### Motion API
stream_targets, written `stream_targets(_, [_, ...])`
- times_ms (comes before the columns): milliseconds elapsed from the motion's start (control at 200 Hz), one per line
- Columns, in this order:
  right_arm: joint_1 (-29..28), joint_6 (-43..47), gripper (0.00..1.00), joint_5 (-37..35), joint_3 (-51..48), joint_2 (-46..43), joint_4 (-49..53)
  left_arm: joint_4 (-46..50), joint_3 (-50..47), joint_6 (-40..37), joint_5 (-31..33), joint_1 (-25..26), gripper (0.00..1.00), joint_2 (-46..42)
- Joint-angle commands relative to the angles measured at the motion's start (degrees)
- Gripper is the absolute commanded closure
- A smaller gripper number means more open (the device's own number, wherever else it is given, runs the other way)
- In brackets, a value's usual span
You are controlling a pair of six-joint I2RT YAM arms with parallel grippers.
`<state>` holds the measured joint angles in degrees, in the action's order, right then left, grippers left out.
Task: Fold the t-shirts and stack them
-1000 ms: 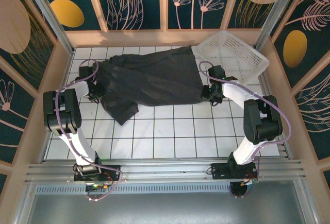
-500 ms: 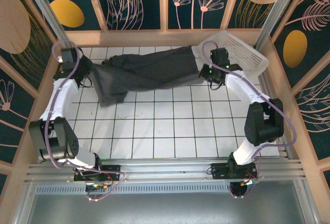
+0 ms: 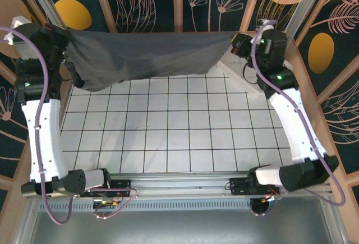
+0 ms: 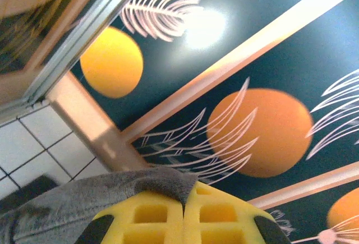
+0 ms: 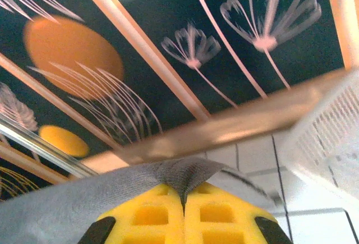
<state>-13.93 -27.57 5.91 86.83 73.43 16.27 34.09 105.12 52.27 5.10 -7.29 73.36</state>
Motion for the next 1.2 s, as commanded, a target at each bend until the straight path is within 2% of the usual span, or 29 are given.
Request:
stream_targets(0, [1.08, -0.71, 1.0, -1.42, 3.18, -4.93, -5.7, 3.77, 6.67, 1.47, 3.42, -0.47, 1.0, -1.93])
stream_targets(195, [2.47, -2.41, 1.0, 2.14, 7.14, -3.27, -6.17, 8.07, 13.1, 2.97, 0.31, -0.49, 1.0, 2.56])
stream_targets(420, [2.45, -5.57, 1.0, 9.67, 11.11, 7.84, -10.65, 7.56, 16.59, 2.12, -7.4, -1.4, 1.0, 15.03])
stream_targets(601, [2.53, -7.29, 1.0, 12.54, 18.95, 18.61, -11.72, 7.42, 26.41, -0.73, -12.93, -4.0, 1.0, 26.39])
stream_targets(791, [3.07, -7.12, 1.0, 13.32, 32.96, 27.66, -8.14, 8.9, 41.18, -0.49, -18.72, -8.14, 1.0, 34.92])
stream_targets(911, [4.0, -7.01, 1.0, 12.92, 40.02, 30.31, -4.55, 6.49, 42.3, 1.86, -21.29, -11.3, 1.0, 32.31])
stream_targets(1016, [4.58, -6.71, 1.0, 11.1, 38.78, 28.24, -2.22, 7.05, 38.09, 2.14, -20.06, -11.71, 1.0, 26.82])
stream_targets(1126, [4.78, -6.36, 1.0, 7.97, 26.95, 20.54, -1.92, 11.46, 28.33, 1.27, -13.15, -11.61, 1.0, 17.52])
stream_targets(1196, [4.77, -6.35, 1.0, 5.76, 15.43, 14.12, -2.89, 12.04, 16.58, 2.05, -10.6, -11.68, 1.0, 11.07])
